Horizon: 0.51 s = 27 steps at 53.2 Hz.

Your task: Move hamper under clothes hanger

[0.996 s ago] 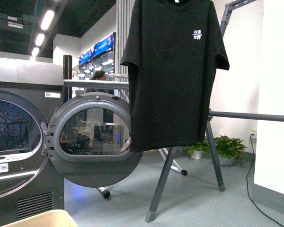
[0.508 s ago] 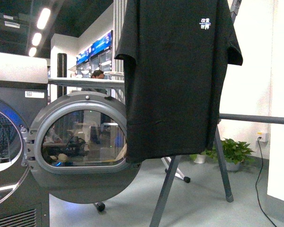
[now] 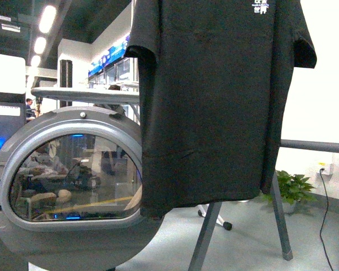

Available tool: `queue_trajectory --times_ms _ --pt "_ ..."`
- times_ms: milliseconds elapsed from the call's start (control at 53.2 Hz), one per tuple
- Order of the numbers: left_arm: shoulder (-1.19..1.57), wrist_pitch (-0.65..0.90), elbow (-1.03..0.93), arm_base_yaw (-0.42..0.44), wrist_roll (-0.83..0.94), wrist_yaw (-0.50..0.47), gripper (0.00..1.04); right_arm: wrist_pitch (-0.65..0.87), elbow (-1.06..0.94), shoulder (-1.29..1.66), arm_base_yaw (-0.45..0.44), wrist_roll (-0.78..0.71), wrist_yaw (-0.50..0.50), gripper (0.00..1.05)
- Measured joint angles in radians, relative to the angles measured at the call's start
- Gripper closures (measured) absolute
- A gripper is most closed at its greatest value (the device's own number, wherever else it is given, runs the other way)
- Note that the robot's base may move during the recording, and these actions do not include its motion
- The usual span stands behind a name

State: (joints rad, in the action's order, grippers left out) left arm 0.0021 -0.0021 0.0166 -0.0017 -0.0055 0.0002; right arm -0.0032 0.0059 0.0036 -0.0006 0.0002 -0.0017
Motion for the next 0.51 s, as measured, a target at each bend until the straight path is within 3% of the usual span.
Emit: queue_trajectory --times_ms 508 --pt "-0.001 0.0 0.0 0.0 0.001 -0.002 0.07 0.0 0.0 0.0 0.0 0.0 0.0 0.08"
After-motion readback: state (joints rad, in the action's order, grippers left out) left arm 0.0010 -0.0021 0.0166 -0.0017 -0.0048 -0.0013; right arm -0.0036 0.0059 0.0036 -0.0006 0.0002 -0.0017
